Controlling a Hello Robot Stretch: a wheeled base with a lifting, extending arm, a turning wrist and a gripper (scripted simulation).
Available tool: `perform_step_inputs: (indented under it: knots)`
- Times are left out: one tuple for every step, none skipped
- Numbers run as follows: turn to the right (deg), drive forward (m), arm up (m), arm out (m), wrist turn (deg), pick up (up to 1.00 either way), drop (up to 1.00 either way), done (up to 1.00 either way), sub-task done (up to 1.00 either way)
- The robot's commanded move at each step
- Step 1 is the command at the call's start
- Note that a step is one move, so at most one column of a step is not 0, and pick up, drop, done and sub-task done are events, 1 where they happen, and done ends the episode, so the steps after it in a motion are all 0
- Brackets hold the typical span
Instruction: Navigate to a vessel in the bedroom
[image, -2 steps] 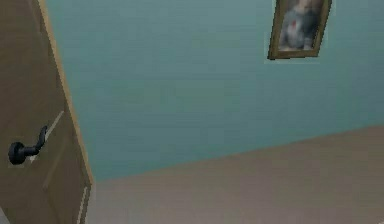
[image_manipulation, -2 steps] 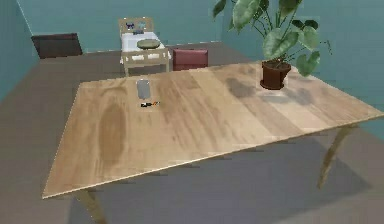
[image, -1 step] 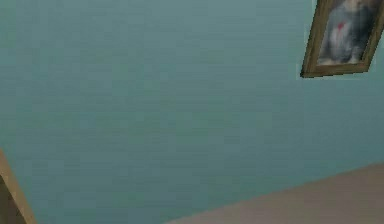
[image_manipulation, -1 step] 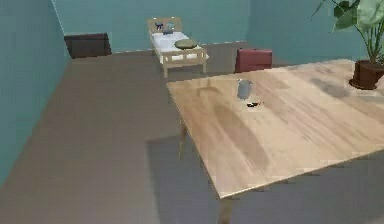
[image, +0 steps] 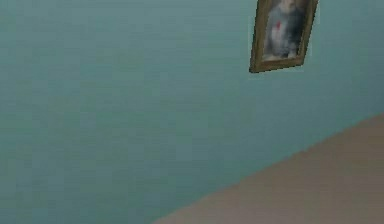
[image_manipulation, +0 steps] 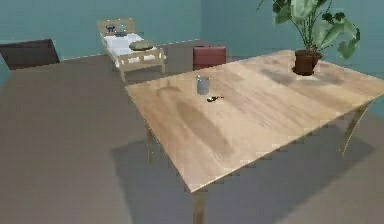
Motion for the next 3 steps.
perform_step_inputs:
  knots:
    - [0.0, 0.35, 0.00, 0.00, 0.0, 0.00, 0.00, 0.00, 0.00]
    - [45.0, 0.00, 0.00, 0.00, 0.0, 0.00, 0.00, 0.00, 0.00]
    - [27.0, 0.00, 0.00, 0.00, 0.0, 0.00, 0.00, 0.00, 0.00]
